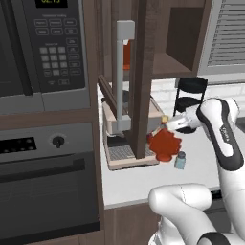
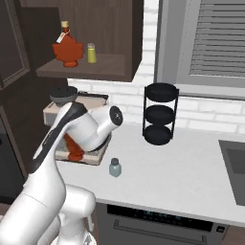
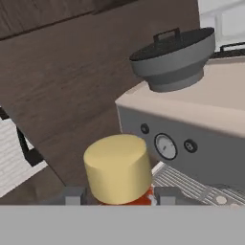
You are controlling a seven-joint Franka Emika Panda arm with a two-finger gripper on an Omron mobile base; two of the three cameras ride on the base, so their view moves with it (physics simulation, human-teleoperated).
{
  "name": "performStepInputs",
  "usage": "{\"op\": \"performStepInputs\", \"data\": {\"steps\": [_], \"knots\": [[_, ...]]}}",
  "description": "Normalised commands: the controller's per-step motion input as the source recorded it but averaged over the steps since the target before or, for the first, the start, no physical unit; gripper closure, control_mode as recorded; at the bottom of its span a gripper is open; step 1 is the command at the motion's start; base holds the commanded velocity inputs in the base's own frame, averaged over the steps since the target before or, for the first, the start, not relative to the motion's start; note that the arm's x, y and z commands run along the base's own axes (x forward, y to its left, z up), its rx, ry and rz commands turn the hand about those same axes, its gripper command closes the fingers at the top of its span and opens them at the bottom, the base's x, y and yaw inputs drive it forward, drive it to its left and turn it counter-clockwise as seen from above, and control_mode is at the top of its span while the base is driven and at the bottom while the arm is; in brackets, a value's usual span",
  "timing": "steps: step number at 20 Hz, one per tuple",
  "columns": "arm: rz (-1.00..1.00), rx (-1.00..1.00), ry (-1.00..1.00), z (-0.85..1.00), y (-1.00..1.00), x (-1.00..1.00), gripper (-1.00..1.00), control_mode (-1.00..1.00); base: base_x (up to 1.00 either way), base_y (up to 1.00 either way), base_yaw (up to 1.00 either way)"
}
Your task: Put the shaker and condiment bottle from the counter next to their counterparts in the cabinet.
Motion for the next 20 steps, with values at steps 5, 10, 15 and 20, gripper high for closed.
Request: {"op": "performStepInputs", "data": {"steps": [5, 10, 15, 20], "knots": [[-0.17, 0.00, 0.00, 1.00, -0.16, -0.29, 1.00, -1.00, 0.00, 0.00, 0.00], [-0.23, 0.00, -0.01, 1.00, -0.06, -0.25, 1.00, -1.00, 0.00, 0.00, 0.00], [-0.21, 0.00, 0.00, 1.00, -0.07, -0.28, 1.00, -1.00, 0.00, 0.00, 0.00], [0.00, 0.01, 0.00, 0.97, -0.01, -0.22, 1.00, -1.00, 0.00, 0.00, 0.00]]}}
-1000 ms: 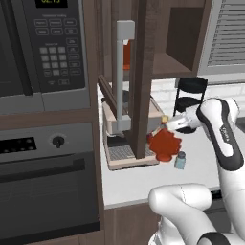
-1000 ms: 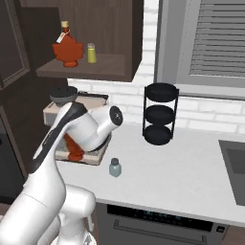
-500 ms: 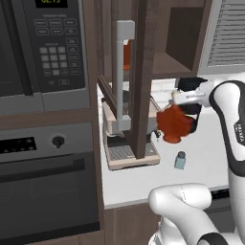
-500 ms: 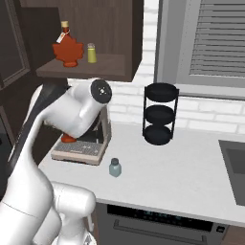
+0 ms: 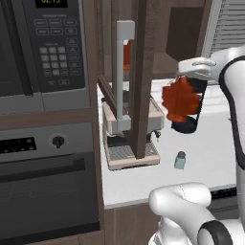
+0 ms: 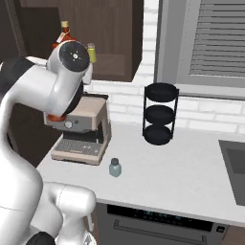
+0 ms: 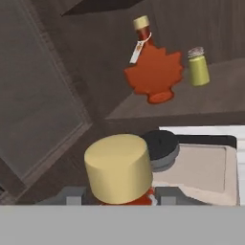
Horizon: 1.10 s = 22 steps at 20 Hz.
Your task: Put the shaker and condiment bottle from the counter next to their counterparts in the cabinet.
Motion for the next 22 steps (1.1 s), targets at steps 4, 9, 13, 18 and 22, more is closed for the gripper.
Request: {"op": "performStepInputs", "data": {"steps": [4, 9, 13, 18, 22], "knots": [[0.17, 0.08, -0.04, 0.90, 0.00, 0.00, 1.00, -1.00, 0.00, 0.00, 0.00], [0.02, 0.00, -0.01, 0.30, 0.00, 0.00, 1.00, -1.00, 0.00, 0.00, 0.00], [0.05, 0.12, -0.08, 0.01, 0.00, 0.19, 1.00, -1.00, 0.00, 0.00, 0.00], [0.15, 0.17, -0.20, 0.03, 0.09, 0.11, 1.00, -1.00, 0.00, 0.00, 0.00], [0.12, 0.12, -0.17, -0.01, 0.08, 0.11, 1.00, -1.00, 0.00, 0.00, 0.00]]}}
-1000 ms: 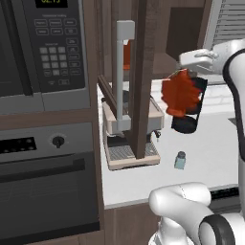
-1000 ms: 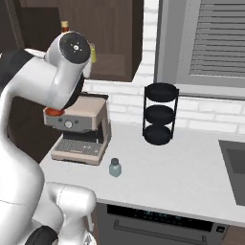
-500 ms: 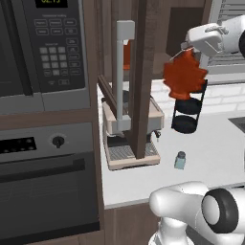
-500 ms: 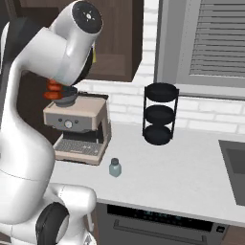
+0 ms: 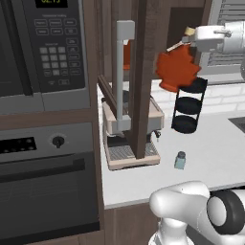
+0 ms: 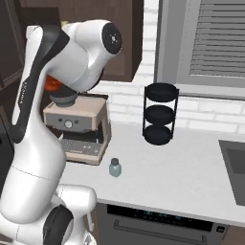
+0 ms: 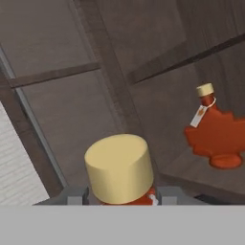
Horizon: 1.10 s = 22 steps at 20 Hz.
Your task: Put the shaker and condiment bottle from the counter next to their counterparts in the cabinet.
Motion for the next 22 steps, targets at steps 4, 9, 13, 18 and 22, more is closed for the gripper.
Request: {"op": "performStepInputs", "data": {"steps": [4, 9, 13, 18, 22], "knots": [[0.00, 0.00, -0.04, 0.00, 0.00, 0.00, 1.00, -1.00, 0.00, 0.00, 0.00], [0.01, 0.00, -0.16, 0.22, 0.11, 0.00, 1.00, -1.00, 0.00, 0.00, 0.00], [0.02, 0.00, -0.02, 0.12, 0.09, 0.00, 1.00, -1.00, 0.00, 0.00, 0.00], [0.00, 0.00, -0.04, -0.14, 0.01, 0.09, 1.00, -1.00, 0.00, 0.00, 0.00], [0.02, 0.01, -0.01, -0.12, 0.07, 0.42, 1.00, -1.00, 0.00, 0.00, 0.00]]}}
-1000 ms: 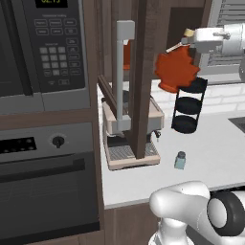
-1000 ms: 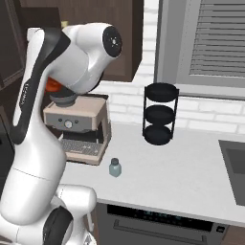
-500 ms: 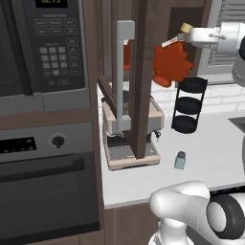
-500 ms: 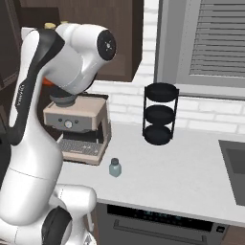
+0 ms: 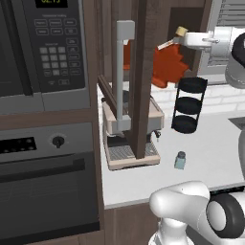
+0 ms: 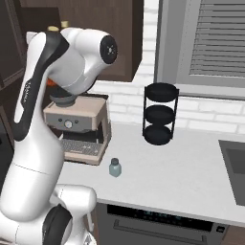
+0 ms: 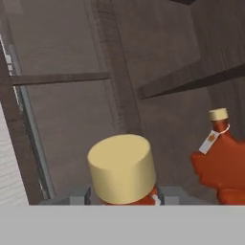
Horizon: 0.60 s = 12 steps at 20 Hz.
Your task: Put the shaker and condiment bottle from the counter next to their counterparts in the cabinet.
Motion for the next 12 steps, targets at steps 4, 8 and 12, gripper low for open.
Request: {"op": "performStepInputs", "data": {"steps": [4, 8, 12], "knots": [[0.02, 0.01, 0.00, -0.04, 0.20, 0.46, 1.00, -1.00, 0.00, 0.00, 0.00], [0.05, 0.00, 0.00, 0.00, 0.15, 0.39, 1.00, -1.00, 0.00, 0.00, 0.00], [0.06, 0.00, 0.00, 0.00, 0.13, 0.27, 1.00, -1.00, 0.00, 0.00, 0.00]]}}
